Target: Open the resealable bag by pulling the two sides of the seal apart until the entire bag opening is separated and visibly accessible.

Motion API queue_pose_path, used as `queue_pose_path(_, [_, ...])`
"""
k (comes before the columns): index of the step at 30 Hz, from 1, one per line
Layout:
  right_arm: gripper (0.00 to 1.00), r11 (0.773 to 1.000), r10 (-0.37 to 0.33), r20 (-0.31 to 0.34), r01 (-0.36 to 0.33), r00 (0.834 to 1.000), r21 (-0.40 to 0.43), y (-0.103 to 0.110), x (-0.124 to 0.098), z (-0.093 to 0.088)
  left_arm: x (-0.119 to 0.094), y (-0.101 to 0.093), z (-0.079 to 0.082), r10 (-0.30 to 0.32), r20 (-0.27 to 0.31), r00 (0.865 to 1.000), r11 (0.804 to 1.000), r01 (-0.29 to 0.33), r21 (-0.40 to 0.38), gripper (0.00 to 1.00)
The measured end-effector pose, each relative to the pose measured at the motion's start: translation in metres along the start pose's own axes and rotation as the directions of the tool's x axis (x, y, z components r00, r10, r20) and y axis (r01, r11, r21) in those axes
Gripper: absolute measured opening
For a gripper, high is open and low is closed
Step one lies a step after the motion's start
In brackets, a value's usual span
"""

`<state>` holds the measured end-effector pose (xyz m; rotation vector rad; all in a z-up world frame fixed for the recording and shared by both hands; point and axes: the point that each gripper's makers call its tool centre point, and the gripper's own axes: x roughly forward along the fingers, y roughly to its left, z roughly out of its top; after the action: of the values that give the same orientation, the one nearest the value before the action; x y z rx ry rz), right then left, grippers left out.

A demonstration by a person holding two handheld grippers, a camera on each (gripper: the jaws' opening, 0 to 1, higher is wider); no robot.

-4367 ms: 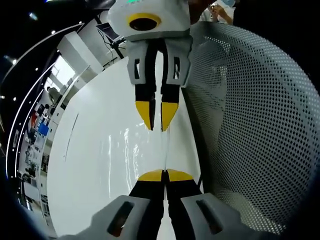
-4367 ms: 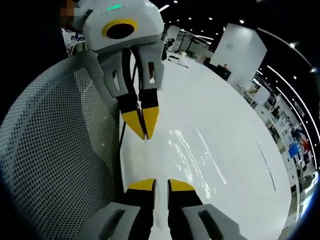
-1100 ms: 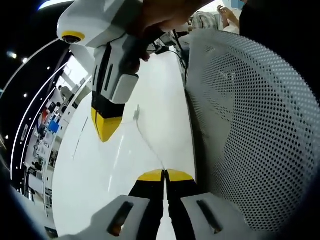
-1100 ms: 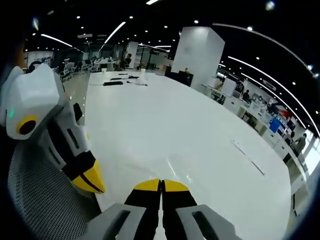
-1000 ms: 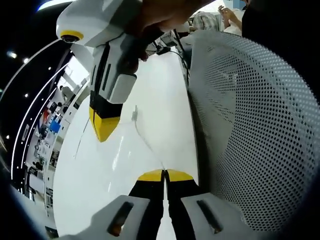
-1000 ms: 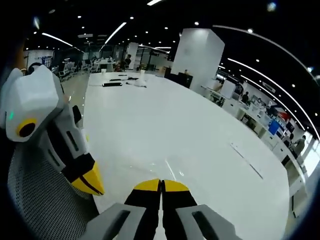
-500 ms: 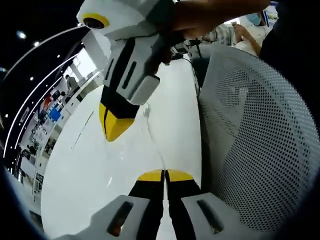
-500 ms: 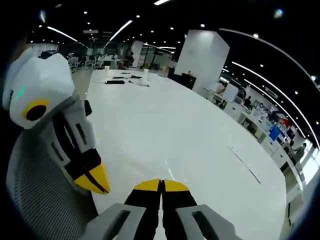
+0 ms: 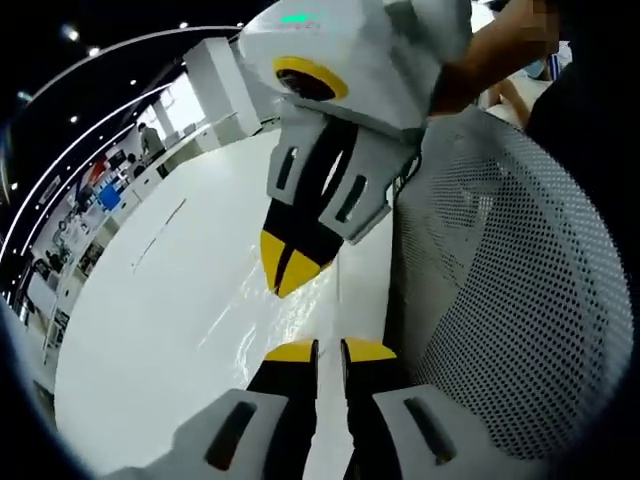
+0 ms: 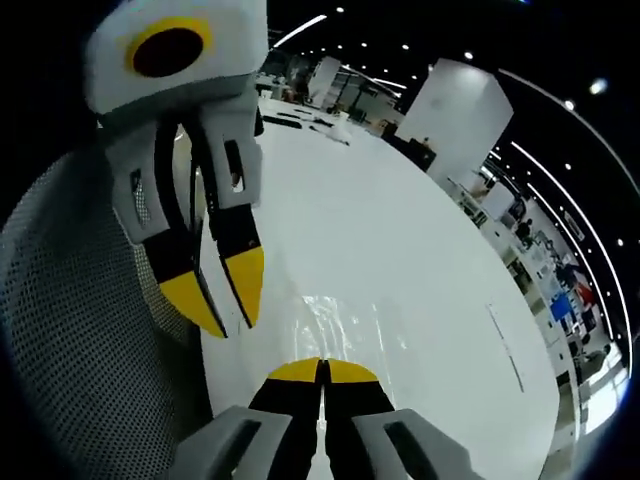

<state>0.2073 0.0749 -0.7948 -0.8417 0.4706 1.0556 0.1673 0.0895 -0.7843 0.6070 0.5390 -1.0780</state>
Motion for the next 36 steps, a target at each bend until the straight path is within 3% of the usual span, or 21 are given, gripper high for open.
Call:
queue_pose_path(11, [0.00,0.990,0.018,-0.024,-0.022,1.000,-0.141,0.001,0.006,-0.008,-0.017,0.016,-0.009,0.056,0.029,0.998,0.986,-0.051,-0.159,0.20])
queue_pose_path(18, [0.00,0.974,0.050,-0.037,-0.057,0.998,-0.219,-0.006,0.015,-0.015,-0.022,0.022,-0.013,0.091,0.037,0.995,0.980,-0.083,-0.182,0.27])
queue_pose_path(28, [0.00,0.952,0.084,-0.057,-0.097,0.995,-0.289,-0.019,0.026,-0.023,-0.022,0.034,-0.011,0.132,0.062,0.989,0.967,-0.115,-0.227,0.50])
queue_pose_path(31, [0.00,0.930,0.078,-0.088,-0.104,0.993,-0.351,-0.025,0.031,-0.029,-0.021,0.039,-0.012,0.149,0.056,0.987,0.963,-0.132,-0.234,0.54])
queue_pose_path(36, [0.00,0.926,0.083,-0.085,-0.108,0.993,-0.361,-0.034,0.040,-0.028,-0.021,0.044,-0.015,0.163,0.042,0.986,0.957,-0.147,-0.250,0.60])
